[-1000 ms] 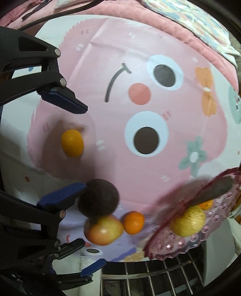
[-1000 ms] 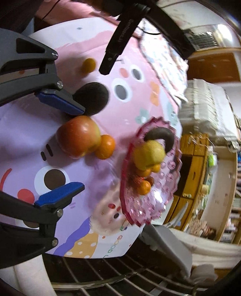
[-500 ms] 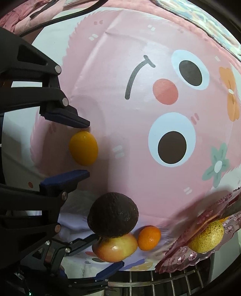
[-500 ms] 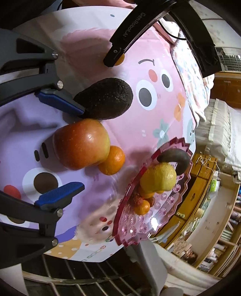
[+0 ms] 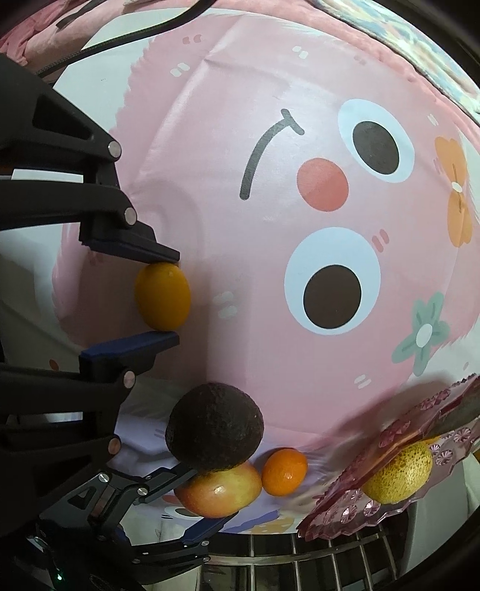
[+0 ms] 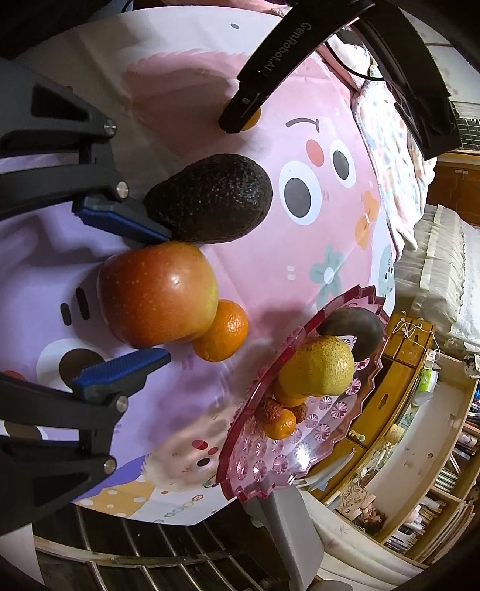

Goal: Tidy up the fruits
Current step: 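Grasp a small orange with the left tool while the right tool grasps the red apple, then lower the orange and apple into the pink bowl and open both tools, then withdraw both tools toward the avocado and the last orange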

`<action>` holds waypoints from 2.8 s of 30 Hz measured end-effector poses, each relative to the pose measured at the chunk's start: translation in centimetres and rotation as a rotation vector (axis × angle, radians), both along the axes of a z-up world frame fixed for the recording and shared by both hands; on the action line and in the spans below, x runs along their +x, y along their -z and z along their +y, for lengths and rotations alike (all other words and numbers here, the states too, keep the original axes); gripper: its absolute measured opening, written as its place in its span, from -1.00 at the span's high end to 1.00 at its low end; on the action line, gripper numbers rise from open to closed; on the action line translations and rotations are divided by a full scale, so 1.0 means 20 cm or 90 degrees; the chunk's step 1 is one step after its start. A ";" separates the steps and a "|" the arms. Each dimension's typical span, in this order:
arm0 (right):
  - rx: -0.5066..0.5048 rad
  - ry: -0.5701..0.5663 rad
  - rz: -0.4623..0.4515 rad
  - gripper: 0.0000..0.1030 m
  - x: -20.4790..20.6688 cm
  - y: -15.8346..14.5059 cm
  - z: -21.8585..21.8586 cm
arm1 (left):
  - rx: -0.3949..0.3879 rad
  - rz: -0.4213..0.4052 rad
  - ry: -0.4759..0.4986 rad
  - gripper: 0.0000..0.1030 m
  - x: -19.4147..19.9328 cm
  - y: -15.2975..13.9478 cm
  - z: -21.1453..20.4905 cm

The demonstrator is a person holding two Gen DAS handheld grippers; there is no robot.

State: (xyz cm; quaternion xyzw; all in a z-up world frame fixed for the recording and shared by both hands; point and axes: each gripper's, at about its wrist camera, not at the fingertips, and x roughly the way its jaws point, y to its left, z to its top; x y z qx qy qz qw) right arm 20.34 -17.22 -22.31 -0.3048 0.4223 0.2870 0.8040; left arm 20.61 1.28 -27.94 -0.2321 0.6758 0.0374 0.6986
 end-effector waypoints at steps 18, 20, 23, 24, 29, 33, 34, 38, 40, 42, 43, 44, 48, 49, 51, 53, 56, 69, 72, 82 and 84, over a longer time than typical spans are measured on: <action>0.036 0.087 0.056 0.00 0.02 -0.15 -0.06 | -0.020 -0.142 0.085 0.32 0.25 -0.45 -0.14; 0.038 0.108 0.062 0.00 0.04 -0.16 -0.08 | -0.023 -0.159 0.094 0.32 0.28 -0.49 -0.15; 0.048 0.133 0.059 0.00 0.05 -0.22 -0.11 | -0.028 -0.182 0.105 0.32 0.33 -0.55 -0.16; 0.051 0.136 0.058 0.00 0.06 -0.24 -0.12 | -0.030 -0.189 0.108 0.32 0.34 -0.56 -0.17; 0.068 0.155 0.038 0.00 0.12 -0.36 -0.18 | -0.043 -0.227 0.138 0.32 0.46 -0.63 -0.25; 0.076 0.163 0.011 0.00 0.18 -0.47 -0.21 | -0.055 -0.253 0.151 0.32 0.53 -0.67 -0.30; 0.078 0.166 0.007 0.00 0.20 -0.49 -0.22 | -0.058 -0.258 0.153 0.32 0.55 -0.67 -0.32; 0.089 0.168 -0.017 0.00 0.28 -0.55 -0.23 | -0.073 -0.274 0.157 0.32 0.61 -0.67 -0.35; 0.094 0.173 -0.026 0.00 0.33 -0.56 -0.23 | -0.078 -0.276 0.159 0.32 0.63 -0.66 -0.37; 0.105 0.179 -0.033 0.00 0.37 -0.57 -0.23 | -0.082 -0.279 0.161 0.32 0.66 -0.65 -0.38; 0.110 0.180 -0.034 0.00 0.39 -0.57 -0.23 | -0.082 -0.279 0.162 0.32 0.67 -0.64 -0.38; 0.115 0.183 -0.036 -0.01 0.42 -0.57 -0.23 | -0.083 -0.280 0.163 0.32 0.69 -0.63 -0.39; 0.144 0.204 -0.034 -0.01 0.51 -0.56 -0.24 | -0.091 -0.280 0.162 0.32 0.72 -0.59 -0.40; 0.155 0.214 -0.031 -0.01 0.54 -0.55 -0.25 | -0.093 -0.278 0.162 0.32 0.73 -0.58 -0.40; 0.168 0.227 -0.023 -0.01 0.59 -0.53 -0.26 | -0.096 -0.272 0.160 0.32 0.75 -0.54 -0.41; 0.178 0.237 -0.014 -0.01 0.64 -0.50 -0.26 | -0.102 -0.266 0.161 0.32 0.77 -0.52 -0.42; 0.191 0.253 -0.002 -0.01 0.71 -0.46 -0.27 | -0.105 -0.254 0.168 0.32 0.79 -0.47 -0.46; 0.227 0.308 0.040 -0.03 0.82 -0.39 -0.34 | -0.086 -0.235 0.176 -0.08 0.85 -0.41 -0.51; 0.246 0.310 0.017 -0.03 0.80 -0.42 -0.36 | -0.082 -0.242 0.167 -0.26 0.83 -0.43 -0.49; 0.274 0.330 0.012 -0.12 0.71 -0.51 -0.38 | -0.065 -0.267 0.149 -0.36 0.69 -0.51 -0.40; 0.283 0.341 0.023 -0.15 0.68 -0.51 -0.39 | -0.057 -0.263 0.144 -0.37 0.65 -0.51 -0.38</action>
